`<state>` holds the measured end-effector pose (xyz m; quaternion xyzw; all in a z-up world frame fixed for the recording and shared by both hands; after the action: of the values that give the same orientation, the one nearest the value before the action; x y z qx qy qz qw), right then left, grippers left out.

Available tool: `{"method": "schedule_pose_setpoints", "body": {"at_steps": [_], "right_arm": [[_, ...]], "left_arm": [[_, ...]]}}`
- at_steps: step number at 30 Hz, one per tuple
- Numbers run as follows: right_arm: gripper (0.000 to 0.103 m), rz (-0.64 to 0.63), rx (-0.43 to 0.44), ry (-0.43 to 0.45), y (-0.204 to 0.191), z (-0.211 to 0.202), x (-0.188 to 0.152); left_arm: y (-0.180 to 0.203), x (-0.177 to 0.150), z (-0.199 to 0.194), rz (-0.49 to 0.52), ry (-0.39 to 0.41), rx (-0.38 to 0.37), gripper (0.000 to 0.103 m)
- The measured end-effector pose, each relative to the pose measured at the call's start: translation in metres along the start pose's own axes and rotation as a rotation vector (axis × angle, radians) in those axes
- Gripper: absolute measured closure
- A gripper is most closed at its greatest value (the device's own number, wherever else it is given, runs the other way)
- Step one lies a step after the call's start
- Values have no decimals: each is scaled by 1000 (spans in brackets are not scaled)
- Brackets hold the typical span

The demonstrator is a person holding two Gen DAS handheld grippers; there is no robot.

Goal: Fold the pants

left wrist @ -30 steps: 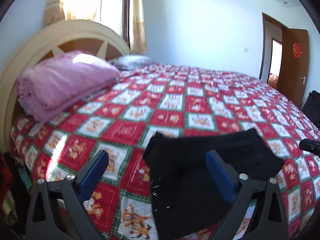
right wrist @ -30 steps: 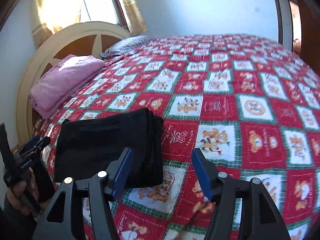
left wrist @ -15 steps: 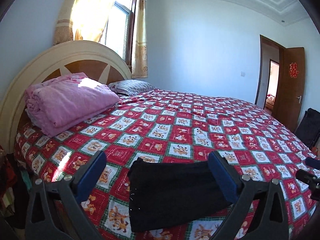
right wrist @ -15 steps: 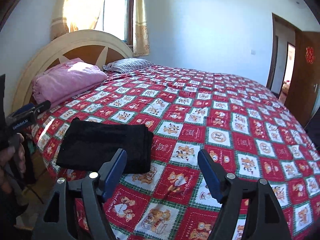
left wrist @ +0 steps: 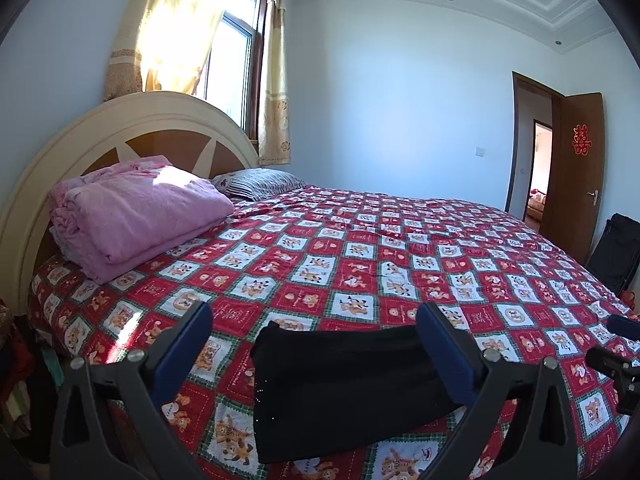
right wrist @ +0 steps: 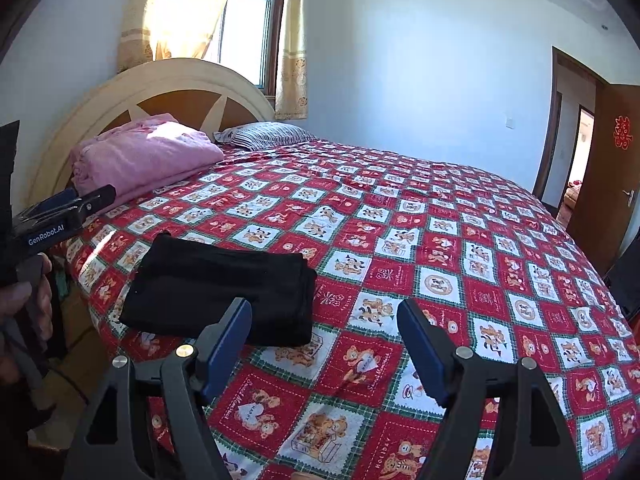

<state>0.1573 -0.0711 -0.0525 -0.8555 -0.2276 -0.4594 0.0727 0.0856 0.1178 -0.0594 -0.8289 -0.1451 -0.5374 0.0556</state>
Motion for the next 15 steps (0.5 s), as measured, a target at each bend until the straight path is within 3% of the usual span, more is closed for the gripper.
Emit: {"method": "schedule_pose_setpoints", "body": {"at_steps": [15], "right_arm": [[25,0,-2,12,-1,-3,0]], "left_arm": [[2,-1,0,10,-1,1,0]]}}
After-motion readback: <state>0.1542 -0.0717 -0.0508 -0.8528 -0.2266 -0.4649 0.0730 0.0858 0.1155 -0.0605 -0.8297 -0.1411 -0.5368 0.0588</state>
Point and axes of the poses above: each gripper's, at about its wrist camera, not at the fingertips, and z roughly the way its jaws point, y to its right, x to its top, the point moved 5 cm from there along z, roughly the way its jaws point, and after that the axes turned 4 degrees about -y, right-handed, at the moved point
